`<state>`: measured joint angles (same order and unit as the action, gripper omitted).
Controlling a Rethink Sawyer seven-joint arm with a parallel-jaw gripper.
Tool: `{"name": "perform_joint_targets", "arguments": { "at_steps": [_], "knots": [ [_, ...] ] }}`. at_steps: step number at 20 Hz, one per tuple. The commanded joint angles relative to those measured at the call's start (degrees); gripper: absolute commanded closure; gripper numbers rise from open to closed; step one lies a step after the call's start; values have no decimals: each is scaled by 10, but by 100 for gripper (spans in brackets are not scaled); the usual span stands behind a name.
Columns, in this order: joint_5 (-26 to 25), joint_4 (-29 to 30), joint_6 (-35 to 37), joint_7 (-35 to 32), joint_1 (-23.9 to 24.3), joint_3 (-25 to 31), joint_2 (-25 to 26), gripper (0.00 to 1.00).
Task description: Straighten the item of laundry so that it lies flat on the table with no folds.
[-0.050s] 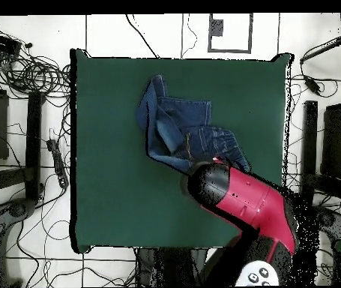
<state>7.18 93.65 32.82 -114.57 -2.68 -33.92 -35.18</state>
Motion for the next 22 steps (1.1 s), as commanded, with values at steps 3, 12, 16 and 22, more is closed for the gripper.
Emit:
{"name": "perform_joint_targets", "arguments": {
  "at_steps": [3,12,16,22],
  "knots": [
    [-29,110,-34,-68,15,44,-7,100],
    [-48,151,-211,-75,90,111,81,100],
    [-64,153,-256,-59,131,136,94,100],
    [-98,141,-271,-39,175,155,95,100]
  ]
}}
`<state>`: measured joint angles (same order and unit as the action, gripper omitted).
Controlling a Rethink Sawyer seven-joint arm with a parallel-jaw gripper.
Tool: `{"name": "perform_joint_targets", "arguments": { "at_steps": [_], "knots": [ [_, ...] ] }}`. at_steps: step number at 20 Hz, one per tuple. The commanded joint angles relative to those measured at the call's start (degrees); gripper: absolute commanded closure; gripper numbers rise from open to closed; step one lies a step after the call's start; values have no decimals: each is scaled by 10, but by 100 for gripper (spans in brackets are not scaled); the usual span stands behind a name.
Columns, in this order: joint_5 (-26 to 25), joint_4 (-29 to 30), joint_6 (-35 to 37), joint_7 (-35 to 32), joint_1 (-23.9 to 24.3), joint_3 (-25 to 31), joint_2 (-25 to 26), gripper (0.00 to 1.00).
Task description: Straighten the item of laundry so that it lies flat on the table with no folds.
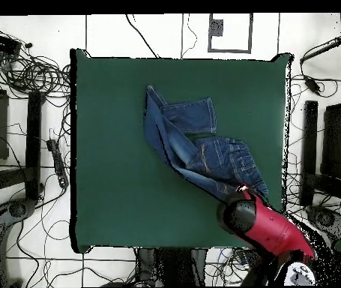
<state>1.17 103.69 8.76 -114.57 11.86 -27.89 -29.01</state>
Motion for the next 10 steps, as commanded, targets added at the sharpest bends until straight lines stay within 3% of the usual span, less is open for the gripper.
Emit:
{"name": "perform_joint_targets", "arguments": {
  "at_steps": [1,6,10],
  "knots": [
    [-43,37,-25,-35,34,96,29,100],
    [-60,28,25,-22,43,98,-5,100],
    [-74,28,17,-24,55,101,-7,100]
  ]
}}
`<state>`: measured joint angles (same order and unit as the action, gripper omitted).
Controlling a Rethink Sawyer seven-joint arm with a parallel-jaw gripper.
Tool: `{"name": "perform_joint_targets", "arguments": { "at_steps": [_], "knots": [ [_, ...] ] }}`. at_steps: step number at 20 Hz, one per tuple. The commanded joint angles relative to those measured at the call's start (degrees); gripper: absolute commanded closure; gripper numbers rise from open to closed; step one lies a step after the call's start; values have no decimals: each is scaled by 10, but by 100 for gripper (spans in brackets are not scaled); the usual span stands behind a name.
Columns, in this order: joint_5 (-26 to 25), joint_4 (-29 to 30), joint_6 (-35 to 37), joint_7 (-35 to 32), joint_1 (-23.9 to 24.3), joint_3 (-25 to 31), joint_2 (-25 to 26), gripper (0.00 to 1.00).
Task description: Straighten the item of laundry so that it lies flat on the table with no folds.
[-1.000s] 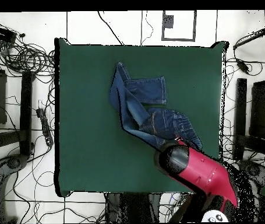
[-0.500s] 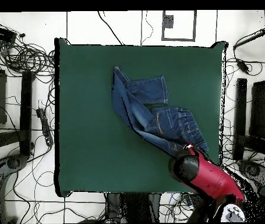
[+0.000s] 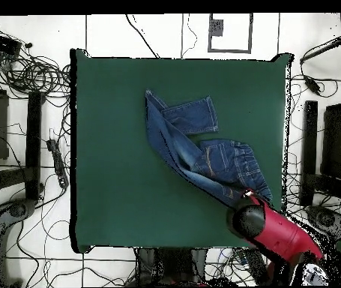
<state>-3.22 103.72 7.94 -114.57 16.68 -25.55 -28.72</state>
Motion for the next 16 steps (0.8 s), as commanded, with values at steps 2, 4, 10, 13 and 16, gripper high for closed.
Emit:
{"name": "perform_joint_targets", "arguments": {
  "at_steps": [2,4,10,13,16],
  "knots": [
    [-40,20,16,-23,16,83,-2,100],
    [-47,8,15,-20,24,86,4,100],
    [-70,-32,22,-2,55,102,18,100],
    [-82,-42,21,3,69,112,24,100],
    [-93,-51,26,5,78,119,24,100]
  ]
}}
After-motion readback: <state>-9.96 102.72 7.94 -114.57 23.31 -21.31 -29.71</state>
